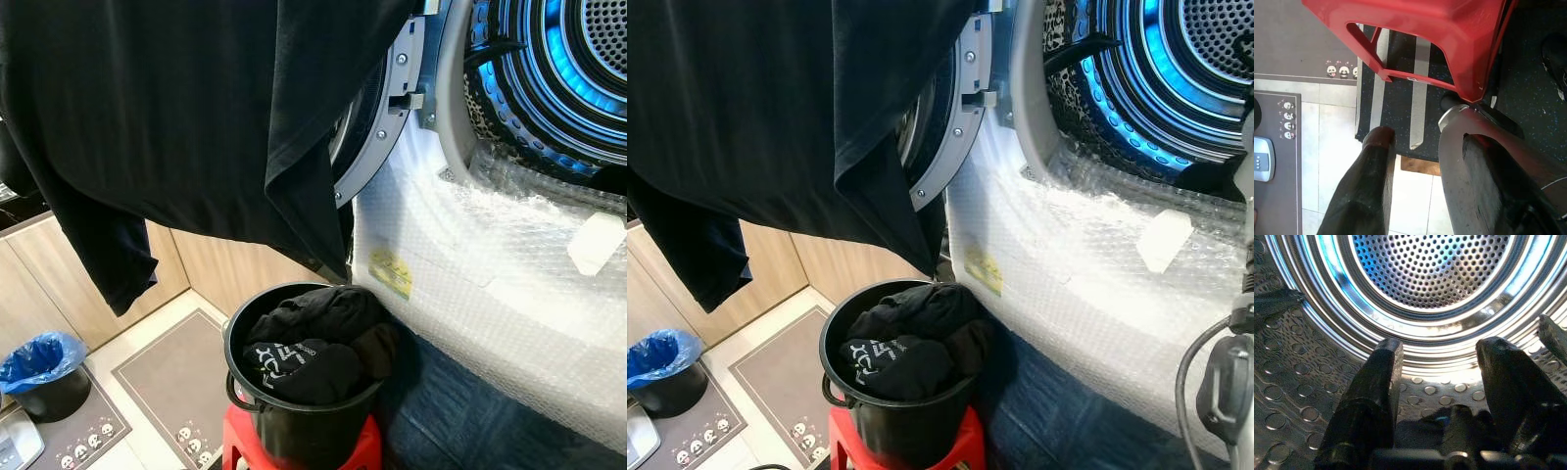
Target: Clothes washing
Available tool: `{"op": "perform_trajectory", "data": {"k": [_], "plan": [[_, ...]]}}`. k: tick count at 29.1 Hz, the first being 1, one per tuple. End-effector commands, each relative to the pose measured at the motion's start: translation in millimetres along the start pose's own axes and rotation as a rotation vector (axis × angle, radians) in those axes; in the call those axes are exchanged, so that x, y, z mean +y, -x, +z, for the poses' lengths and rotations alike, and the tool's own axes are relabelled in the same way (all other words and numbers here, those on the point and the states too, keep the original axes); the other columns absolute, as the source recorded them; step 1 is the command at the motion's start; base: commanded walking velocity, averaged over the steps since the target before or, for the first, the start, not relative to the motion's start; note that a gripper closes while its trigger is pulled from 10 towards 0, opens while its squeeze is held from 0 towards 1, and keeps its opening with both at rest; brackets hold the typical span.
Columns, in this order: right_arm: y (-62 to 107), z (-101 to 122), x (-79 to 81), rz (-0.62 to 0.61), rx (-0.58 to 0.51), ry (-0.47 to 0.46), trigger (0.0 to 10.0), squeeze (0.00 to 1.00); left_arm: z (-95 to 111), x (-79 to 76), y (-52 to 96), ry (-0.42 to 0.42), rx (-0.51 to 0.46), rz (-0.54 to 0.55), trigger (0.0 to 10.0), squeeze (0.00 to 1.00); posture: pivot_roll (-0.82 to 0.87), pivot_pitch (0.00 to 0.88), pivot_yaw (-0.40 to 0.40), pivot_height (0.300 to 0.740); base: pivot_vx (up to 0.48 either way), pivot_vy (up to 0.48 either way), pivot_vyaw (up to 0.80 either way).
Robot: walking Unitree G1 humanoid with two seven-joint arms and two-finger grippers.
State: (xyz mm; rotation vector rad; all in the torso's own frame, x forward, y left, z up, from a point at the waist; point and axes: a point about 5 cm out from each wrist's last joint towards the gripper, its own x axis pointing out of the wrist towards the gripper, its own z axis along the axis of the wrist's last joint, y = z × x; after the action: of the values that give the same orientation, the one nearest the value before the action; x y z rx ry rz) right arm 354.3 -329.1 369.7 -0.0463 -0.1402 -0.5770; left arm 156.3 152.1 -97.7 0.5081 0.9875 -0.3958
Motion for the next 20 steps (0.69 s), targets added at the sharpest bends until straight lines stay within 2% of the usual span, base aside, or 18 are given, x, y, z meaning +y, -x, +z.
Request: {"op": "perform_trajectory", "data": {"k": [1,2,3,4,5,6,7,8,10,11,14,15,16,19,20], "plan": [[5.5,8.4,3.0,0.067,-0.069,-0.060,10.0,1.00,-22.9,-8.3,3.8,-0.010,0.102,-0.039,10.0,0.00,-0.14,0.000,0.011,0.740,0.000,0.000,0.00],[11.0,9.4,6.8,0.148,-0.099,-0.123,10.0,1.00,-21.6,-5.9,3.4,-0.007,0.100,-0.033,10.0,0.00,-0.14,0.000,0.011,0.740,0.000,0.000,0.00],[11.0,9.4,6.8,0.148,-0.099,-0.123,10.0,1.00,-21.6,-5.9,3.4,-0.007,0.100,-0.033,10.0,0.00,-0.14,0.000,0.011,0.740,0.000,0.000,0.00],[18.9,9.6,9.5,0.239,-0.163,-0.225,10.0,1.00,-20.4,-2.8,3.1,0.000,0.098,-0.021,10.0,0.00,-0.14,0.000,0.011,0.740,0.000,0.000,0.00],[24.0,4.8,9.3,0.286,-0.187,-0.300,10.0,0.75,-19.5,-0.3,2.9,0.007,0.097,-0.012,10.0,0.00,-0.15,0.000,0.013,0.740,0.000,0.000,0.00],[24.0,4.8,9.3,0.286,-0.187,-0.300,10.0,0.75,-19.5,-0.3,2.9,0.007,0.097,-0.012,10.0,0.00,-0.15,0.000,0.013,0.740,0.000,0.000,0.00],[30.1,-2.4,10.5,0.386,-0.191,-0.413,10.0,0.09,-18.5,2.4,2.7,0.012,0.095,-0.003,10.0,0.00,-0.15,0.000,0.016,0.740,0.000,0.000,0.00],[34.2,-5.1,10.7,0.438,-0.201,-0.476,10.0,0.00,-17.8,3.9,2.5,0.014,0.094,0.003,10.0,0.00,-0.15,0.000,0.018,0.740,0.000,0.000,0.00],[41.9,-7.5,8.6,0.483,-0.250,-0.530,10.0,0.00,-16.7,6.7,2.3,0.014,0.093,0.012,10.0,0.00,-0.16,0.000,0.028,0.740,0.000,0.000,0.00],[51.9,-9.5,8.1,0.549,-0.306,-0.580,10.0,0.00,-14.2,9.8,1.8,0.007,0.087,0.020,10.0,0.00,-0.17,0.000,0.033,0.740,0.000,0.000,0.00],[61.0,-10.7,8.7,0.604,-0.341,-0.603,10.0,0.00,-12.6,12.0,1.5,0.000,0.083,0.026,10.0,0.00,-0.17,0.000,0.041,0.740,0.000,0.000,0.00],[73.8,-10.8,10.4,0.677,-0.397,-0.637,10.0,0.00,-9.4,15.3,0.9,-0.007,0.076,0.036,10.0,0.00,-0.17,0.000,0.047,0.740,0.000,0.000,0.00],[73.8,-10.8,10.4,0.677,-0.397,-0.637,10.0,0.00,-9.4,15.3,0.9,-0.007,0.076,0.036,10.0,0.00,-0.17,0.000,0.047,0.740,0.000,0.000,0.00],[87.8,-14.3,12.5,0.778,-0.427,-0.718,10.0,0.00,-3.6,20.4,0.0,-0.010,0.064,0.053,10.0,0.00,-0.17,0.000,0.054,0.740,0.000,0.000,0.00],[95.8,-17.3,13.3,0.849,-0.446,-0.760,10.0,0.00,0.1,23.8,-0.5,-0.013,0.055,0.062,10.0,0.00,-0.17,0.000,0.056,0.740,0.000,0.000,0.00]]}}
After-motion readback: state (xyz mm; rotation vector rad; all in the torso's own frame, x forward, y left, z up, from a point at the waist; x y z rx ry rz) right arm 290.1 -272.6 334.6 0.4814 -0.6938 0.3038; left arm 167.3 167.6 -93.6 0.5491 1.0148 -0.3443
